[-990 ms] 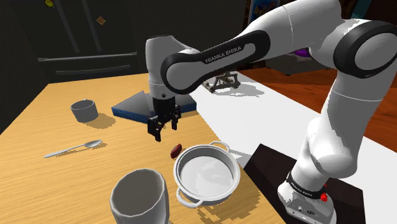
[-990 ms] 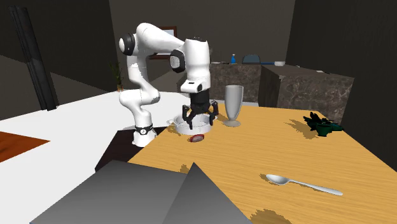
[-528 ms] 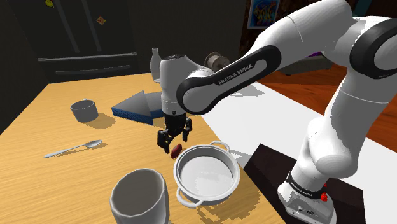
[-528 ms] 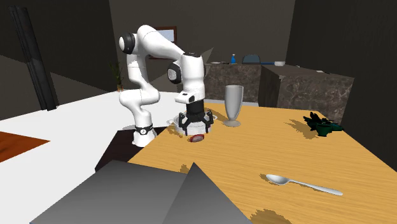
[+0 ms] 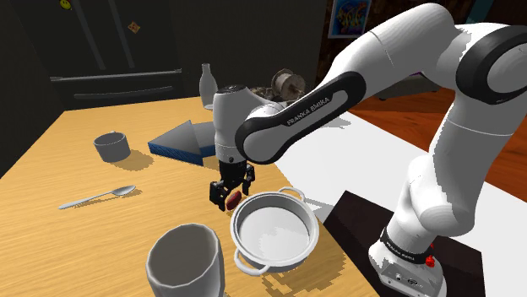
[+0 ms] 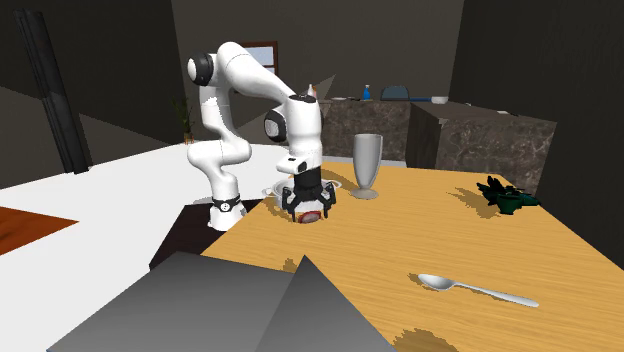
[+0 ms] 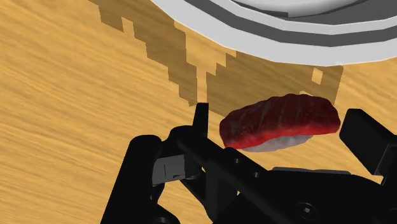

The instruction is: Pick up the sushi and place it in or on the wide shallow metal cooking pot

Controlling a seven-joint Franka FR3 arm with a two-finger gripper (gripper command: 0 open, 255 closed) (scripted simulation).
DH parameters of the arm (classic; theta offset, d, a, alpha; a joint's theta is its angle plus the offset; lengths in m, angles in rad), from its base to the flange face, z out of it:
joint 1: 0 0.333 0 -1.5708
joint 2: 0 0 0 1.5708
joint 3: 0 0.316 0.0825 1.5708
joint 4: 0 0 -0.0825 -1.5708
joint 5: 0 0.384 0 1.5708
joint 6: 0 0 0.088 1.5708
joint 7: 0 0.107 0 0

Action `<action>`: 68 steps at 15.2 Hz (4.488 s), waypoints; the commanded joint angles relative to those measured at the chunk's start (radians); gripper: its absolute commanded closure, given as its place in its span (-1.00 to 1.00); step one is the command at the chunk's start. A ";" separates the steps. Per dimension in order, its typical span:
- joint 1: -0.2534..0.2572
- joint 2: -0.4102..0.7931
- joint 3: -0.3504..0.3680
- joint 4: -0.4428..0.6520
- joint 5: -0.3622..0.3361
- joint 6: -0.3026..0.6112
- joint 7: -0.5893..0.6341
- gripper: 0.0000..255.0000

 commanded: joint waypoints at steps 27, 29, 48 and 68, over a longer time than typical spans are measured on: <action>-0.003 -0.070 -0.005 0.104 0.018 -0.171 -0.007 1.00; -0.004 -0.078 -0.006 0.123 0.019 -0.198 -0.007 1.00; 0.093 -0.466 0.046 -0.136 0.157 -0.304 0.072 1.00; 0.111 -0.449 0.082 -0.298 0.185 -0.123 0.075 1.00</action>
